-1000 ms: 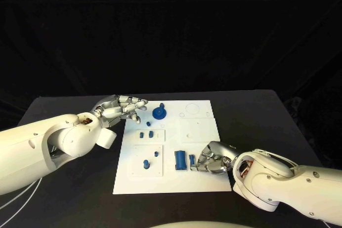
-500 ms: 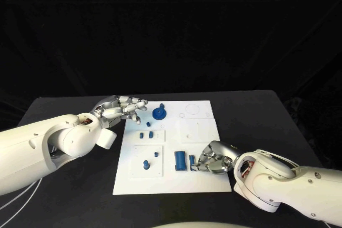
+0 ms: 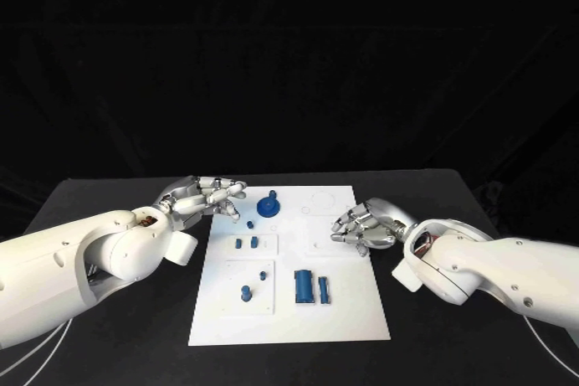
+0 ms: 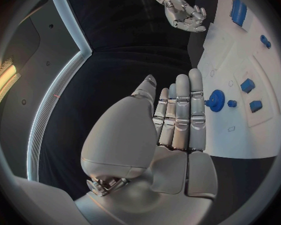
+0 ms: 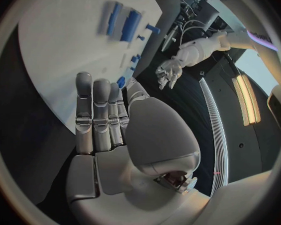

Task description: Assemble the parts on the task board

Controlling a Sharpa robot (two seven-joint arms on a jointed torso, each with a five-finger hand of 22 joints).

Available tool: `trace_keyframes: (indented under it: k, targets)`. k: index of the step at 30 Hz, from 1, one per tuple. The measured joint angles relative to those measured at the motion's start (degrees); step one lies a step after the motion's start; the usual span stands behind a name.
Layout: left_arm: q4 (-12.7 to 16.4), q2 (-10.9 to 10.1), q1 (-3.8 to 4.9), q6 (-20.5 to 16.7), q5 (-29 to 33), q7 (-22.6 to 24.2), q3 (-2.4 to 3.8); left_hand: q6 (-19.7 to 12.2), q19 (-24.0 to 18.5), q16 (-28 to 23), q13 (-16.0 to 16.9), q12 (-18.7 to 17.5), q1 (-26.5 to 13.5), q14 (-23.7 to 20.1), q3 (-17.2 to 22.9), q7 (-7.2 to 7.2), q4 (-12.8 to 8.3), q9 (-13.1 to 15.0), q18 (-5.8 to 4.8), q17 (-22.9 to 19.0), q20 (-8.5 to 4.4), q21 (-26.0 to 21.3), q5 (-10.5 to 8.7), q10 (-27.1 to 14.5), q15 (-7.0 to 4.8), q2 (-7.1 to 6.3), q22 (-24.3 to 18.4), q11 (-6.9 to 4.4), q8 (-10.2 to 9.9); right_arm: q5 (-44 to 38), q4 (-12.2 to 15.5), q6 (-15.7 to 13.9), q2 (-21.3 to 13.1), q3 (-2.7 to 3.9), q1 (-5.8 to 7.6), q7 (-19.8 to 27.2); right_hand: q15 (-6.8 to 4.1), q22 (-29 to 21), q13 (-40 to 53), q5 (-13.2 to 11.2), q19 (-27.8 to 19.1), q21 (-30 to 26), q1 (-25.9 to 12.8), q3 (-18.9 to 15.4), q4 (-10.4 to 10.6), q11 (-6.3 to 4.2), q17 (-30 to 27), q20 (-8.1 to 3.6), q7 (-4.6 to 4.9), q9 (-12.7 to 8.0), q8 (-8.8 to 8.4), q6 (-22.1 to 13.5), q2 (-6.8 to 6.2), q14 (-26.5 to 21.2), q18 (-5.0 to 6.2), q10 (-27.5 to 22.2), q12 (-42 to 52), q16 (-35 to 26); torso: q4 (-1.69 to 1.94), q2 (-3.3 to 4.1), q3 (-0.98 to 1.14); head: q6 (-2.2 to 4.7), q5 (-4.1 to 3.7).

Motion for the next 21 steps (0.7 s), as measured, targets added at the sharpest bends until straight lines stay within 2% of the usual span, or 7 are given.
trace_keyframes:
  k: [3, 5, 8, 11, 14, 17, 21]
  targets:
    - [-1.5, 1.0, -0.59, -1.4, 1.0, 0.9, -0.03, -0.4, -2.8, -7.7, -1.3, -1.7, 0.9, -2.1, -0.5, -0.25, 0.5, -0.1, 0.01, -3.3, 1.03, -4.8, 0.0, 0.0, 0.87, 0.12, -3.0, 0.03, 0.0, 8.3, -5.7, 1.0, 2.8, 0.15, 1.13, 5.5, 1.72, -7.5, -10.5, -1.8, -4.2, -8.6, 2.3, 1.8, 0.3, 1.42, -6.9, 1.85, 0.72, -1.8, -1.44, -0.2, 0.25, -4.6, -0.01, 0.1, -8.7, -11.8, 0.07, -0.71, -0.38, 1.0, -0.04]
    - [-2.7, 1.8, -0.84, -2.4, 1.6, 1.7, -0.03, -0.5, -4.0, -13.7, -2.5, -3.3, 1.2, -2.7, -1.0, -0.33, 0.7, -0.5, 0.0, -5.4, 2.0, -8.7, 0.0, 0.7, 1.47, 0.43, -5.6, 0.65, 0.0, 12.9, -9.2, 1.6, 4.8, 0.46, 1.58, 8.4, 3.11, -12.4, -17.0, -2.8, -6.4, -13.4, 3.6, 3.3, 0.3, 2.09, -11.1, 3.2, 1.24, -3.0, -2.43, 0.3, 0.34, -7.2, -0.01, 0.7, -13.4, -18.6, 0.12, -1.23, -0.65, 1.94, -0.04]
    - [-4.8, 3.2, -1.41, -3.9, 2.8, 3.1, 0.01, -1.0, -6.3, -22.2, -4.6, -6.5, 2.2, -2.9, -1.9, -0.8, 1.4, -1.1, -0.01, -7.8, 4.01, -15.5, 0.0, 2.1, 2.55, 0.65, -10.4, 1.23, -0.6, 19.5, -14.8, 2.8, 8.2, 0.81, 2.01, 12.4, 4.73, -19.8, -26.1, -3.9, -7.8, -18.8, 4.1, 5.0, 0.6, 2.93, -17.4, 4.65, 1.98, -5.2, -4.46, 1.0, -0.18, -8.3, 0.51, 2.6, -18.7, -26.9, 0.23, -1.93, -0.94, 3.35, 0.02]
    - [-7.1, 4.6, -1.99, -5.4, 3.9, 4.5, 0.01, -1.6, -9.7, -28.8, -6.2, -9.7, 2.4, -5.7, -2.6, -1.45, 1.3, -2.0, 0.0, -9.7, 6.25, -21.3, 0.0, 1.3, 4.67, 0.88, -14.4, 2.62, -1.8, 24.6, -19.4, 4.0, 11.0, 0.96, 2.11, 15.3, 5.62, -25.7, -32.5, -4.4, -8.6, -19.8, 4.1, 6.3, 0.6, 3.48, -22.0, 5.87, 2.5, -7.0, -6.24, 1.6, -0.19, -8.6, 0.49, 3.2, -22.1, -32.2, 0.41, -2.58, -1.13, 4.39, 0.17]
    - [-9.6, 6.3, -2.39, -6.8, 5.0, 5.8, 0.02, -1.8, -12.8, -34.4, -7.8, -12.9, 2.4, -8.8, -3.7, -1.67, 1.0, -3.3, -0.01, -11.9, 8.32, -26.5, 0.0, 0.3, 6.17, 0.88, -18.0, 3.66, -3.0, 28.6, -24.0, 5.0, 13.6, 1.1, 2.09, 17.6, 6.36, -30.7, -37.2, -4.4, -9.4, -19.8, 4.1, 7.3, 0.2, 3.9, -25.8, 6.72, 2.3, -8.7, -7.34, 1.8, -0.19, -8.7, 0.48, 3.6, -24.5, -35.8, 0.62, -3.2, -1.24, 5.24, 0.4]
    - [-11.1, 7.3, -2.65, -8.2, 5.9, 6.8, 0.06, -2.4, -15.1, -38.9, -9.6, -15.8, 2.0, -11.0, -4.9, -2.26, 0.5, -4.7, 0.0, -14.4, 8.89, -29.6, 0.0, -1.1, 7.36, 1.29, -21.0, 4.54, -4.0, 31.6, -27.4, 5.8, 15.4, 1.2, 2.04, 19.4, 7.08, -35.3, -40.8, -4.4, -9.9, -19.8, 3.3, 7.8, -0.3, 4.3, -29.1, 7.17, 2.53, -10.4, -7.43, 1.6, -0.46, -8.4, 0.48, 4.0, -26.3, -38.3, 0.81, -3.64, -1.33, 5.89, 0.47]
    - [-11.9, 8.0, -2.76, -9.5, 6.8, 7.8, 0.11, -2.6, -16.4, -41.0, -10.2, -17.1, 1.5, -11.2, -5.6, -2.5, 0.2, -5.7, 0.01, -16.1, 8.9, -29.9, 0.0, -1.7, 7.52, 1.79, -23.1, 4.82, -4.2, 34.4, -29.6, 6.3, 16.3, 1.26, 1.96, 21.0, 7.53, -39.9, -43.9, -4.4, -10.7, -19.8, 1.6, 7.9, -1.0, 4.77, -32.3, 8.0, 2.81, -12.3, -7.43, 1.3, -0.32, -7.8, 0.47, 4.0, -27.6, -39.4, 1.05, -3.98, -1.31, 6.18, 0.76]
